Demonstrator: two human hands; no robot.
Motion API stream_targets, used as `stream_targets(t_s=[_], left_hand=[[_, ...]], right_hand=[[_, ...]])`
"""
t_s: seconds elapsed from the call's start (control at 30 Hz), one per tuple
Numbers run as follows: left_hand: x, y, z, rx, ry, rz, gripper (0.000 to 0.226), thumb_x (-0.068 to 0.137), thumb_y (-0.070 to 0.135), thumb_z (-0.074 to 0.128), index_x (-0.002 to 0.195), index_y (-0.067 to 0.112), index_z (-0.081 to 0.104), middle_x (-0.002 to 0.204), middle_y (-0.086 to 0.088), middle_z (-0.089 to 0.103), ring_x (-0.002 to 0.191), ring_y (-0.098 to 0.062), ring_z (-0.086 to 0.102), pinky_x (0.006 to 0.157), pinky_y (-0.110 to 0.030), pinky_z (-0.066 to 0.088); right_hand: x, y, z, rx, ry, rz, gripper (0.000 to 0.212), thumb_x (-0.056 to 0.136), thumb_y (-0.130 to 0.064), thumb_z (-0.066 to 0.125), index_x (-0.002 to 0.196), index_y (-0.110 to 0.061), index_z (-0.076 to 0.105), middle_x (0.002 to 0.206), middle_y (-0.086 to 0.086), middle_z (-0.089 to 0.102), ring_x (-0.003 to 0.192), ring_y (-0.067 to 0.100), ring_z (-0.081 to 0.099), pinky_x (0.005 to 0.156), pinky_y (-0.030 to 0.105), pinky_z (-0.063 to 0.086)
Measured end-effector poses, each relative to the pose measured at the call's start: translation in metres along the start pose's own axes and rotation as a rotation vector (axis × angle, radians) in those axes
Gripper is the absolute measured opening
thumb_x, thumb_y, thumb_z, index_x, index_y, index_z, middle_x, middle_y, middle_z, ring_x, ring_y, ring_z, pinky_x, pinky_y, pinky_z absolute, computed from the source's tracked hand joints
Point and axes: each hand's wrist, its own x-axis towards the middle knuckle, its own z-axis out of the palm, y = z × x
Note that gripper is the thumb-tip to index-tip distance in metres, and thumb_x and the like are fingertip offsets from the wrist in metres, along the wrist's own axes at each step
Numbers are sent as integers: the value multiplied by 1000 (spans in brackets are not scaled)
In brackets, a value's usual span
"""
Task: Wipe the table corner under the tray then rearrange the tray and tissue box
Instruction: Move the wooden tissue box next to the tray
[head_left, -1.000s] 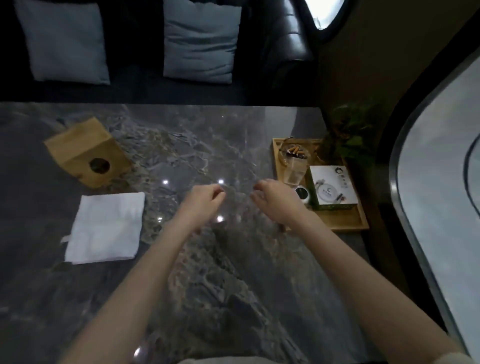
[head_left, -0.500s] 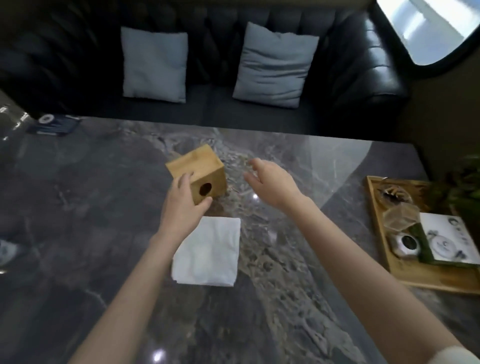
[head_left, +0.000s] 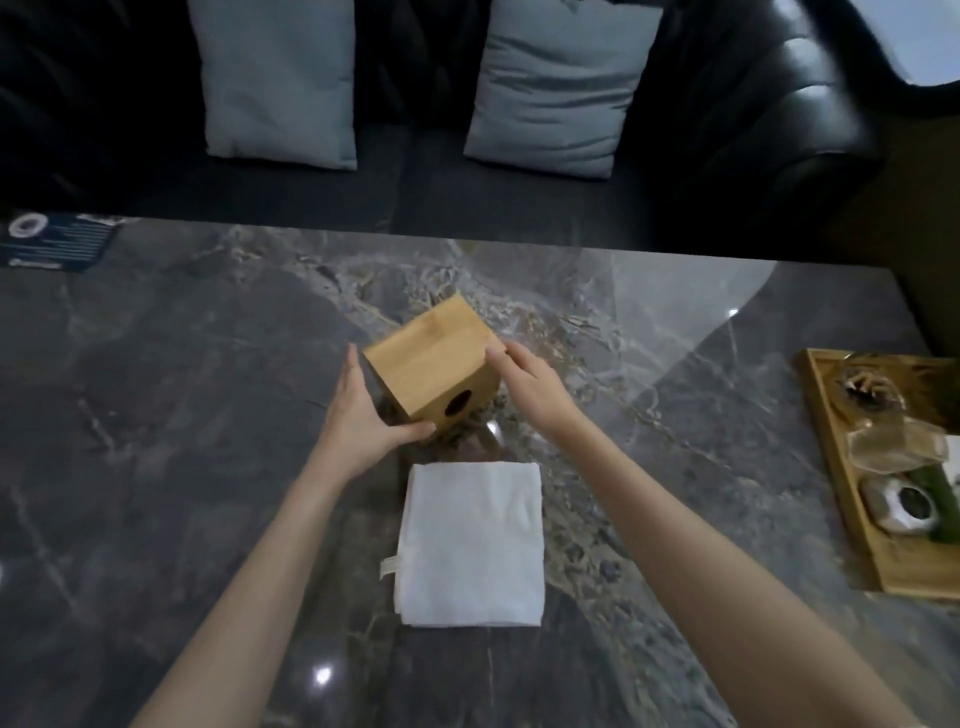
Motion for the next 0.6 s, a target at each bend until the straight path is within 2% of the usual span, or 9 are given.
stream_targets(t_s=[0.03,0.1,0.2,0.27,0.33,0.4,0.6], left_hand=[[1,-1,0,-20,4,31,124,56,29,86,146,20,1,156,-4,14,142,-23,17,113,-44,22],[3,-3,1,-58,23,84,110,55,25,87,142,21,19,149,-4,32,136,-23,30,108,-42,30],[4,-5,1,-49,56,90,106,53,23,88,139,20,26,144,-4,40,132,-23,37,103,-40,34],[4,-5,1,-52,84,105,103,52,22,88,137,20,30,141,-4,44,129,-22,40,100,-36,36],[3,-3,1,-57,97,115,100,52,21,88,135,20,34,138,-4,48,126,-21,43,98,-35,37],[2,-1,0,-52,98,117,98,51,23,88,133,20,36,135,-4,50,125,-21,45,98,-34,38],[-9,12,-3,-82,84,127,95,48,27,89,129,20,41,129,-1,55,118,-17,49,93,-28,39]], right_hand=[[1,1,1,-25,-1,-6,46,96,-41,36,131,-12,48,122,0,55,117,19,48,86,27,38],[2,3,3,-38,5,-14,43,97,-41,35,124,-12,53,111,-2,57,105,16,49,77,26,35],[3,5,4,-55,31,-22,29,97,-39,35,104,-18,54,89,-11,56,91,15,49,67,23,34],[3,3,5,-53,45,-28,27,98,-37,35,101,-17,54,84,-11,53,87,15,47,62,18,32],[1,0,5,-47,51,-26,33,98,-36,36,109,-14,56,91,-6,54,88,14,47,63,16,32],[0,-2,4,-32,54,-17,30,97,-36,36,104,-16,57,88,-8,55,88,15,48,65,18,34],[-12,-12,-13,-54,95,-25,38,96,-36,41,106,-6,63,108,14,64,102,28,56,87,40,42]])
